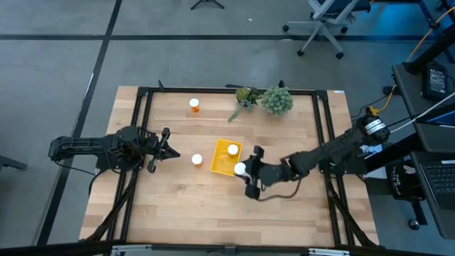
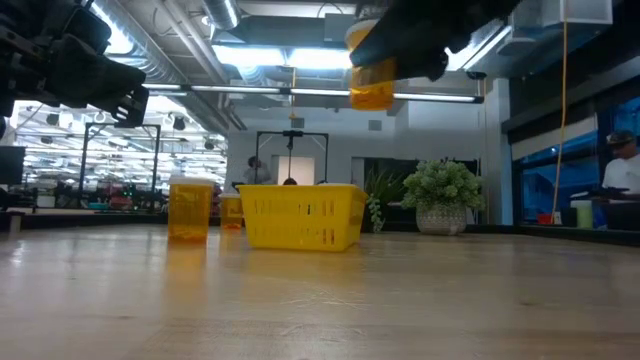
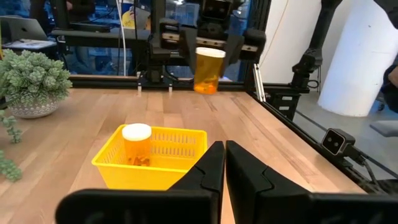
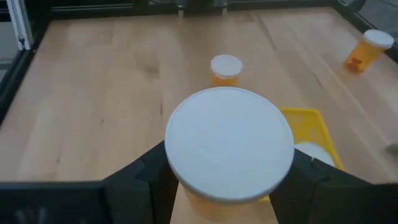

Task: Pick and place pill bottles into a basket
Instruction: Put the orange pill bottle into the yellow bin

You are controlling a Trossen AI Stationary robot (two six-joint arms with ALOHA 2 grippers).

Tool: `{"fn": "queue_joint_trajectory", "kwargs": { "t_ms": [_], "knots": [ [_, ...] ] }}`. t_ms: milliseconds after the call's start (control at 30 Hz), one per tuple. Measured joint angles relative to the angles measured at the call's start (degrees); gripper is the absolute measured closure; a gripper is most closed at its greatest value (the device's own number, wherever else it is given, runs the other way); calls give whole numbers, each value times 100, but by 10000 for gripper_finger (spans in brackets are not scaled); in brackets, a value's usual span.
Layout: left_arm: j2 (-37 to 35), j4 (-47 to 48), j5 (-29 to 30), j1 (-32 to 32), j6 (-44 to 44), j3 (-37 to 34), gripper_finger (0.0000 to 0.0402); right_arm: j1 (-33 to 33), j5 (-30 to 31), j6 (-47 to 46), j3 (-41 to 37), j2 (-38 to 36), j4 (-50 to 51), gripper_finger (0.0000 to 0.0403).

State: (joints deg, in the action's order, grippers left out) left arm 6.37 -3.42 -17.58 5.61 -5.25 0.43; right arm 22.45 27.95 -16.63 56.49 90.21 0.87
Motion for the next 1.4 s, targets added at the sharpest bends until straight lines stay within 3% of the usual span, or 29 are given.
{"fn": "queue_joint_trajectory", "kwargs": {
  "t_ms": [133,367,833,1167,1400],
  "knots": [
    [0,0,0,0,1,0,389,-322,-161,374,0,0,-83,205],
    [0,0,0,0,2,-2,390,-743,-1482,934,-2,0,-337,205],
    [0,-18,2,0,2,0,393,-1020,-1513,1334,-9,0,-549,205],
    [-2,-46,16,0,555,-2,393,-1256,-1491,1078,-784,298,-1907,205],
    [-2,-118,15,0,553,0,393,-1318,-1504,1094,-815,684,-2415,205]
  ]
}}
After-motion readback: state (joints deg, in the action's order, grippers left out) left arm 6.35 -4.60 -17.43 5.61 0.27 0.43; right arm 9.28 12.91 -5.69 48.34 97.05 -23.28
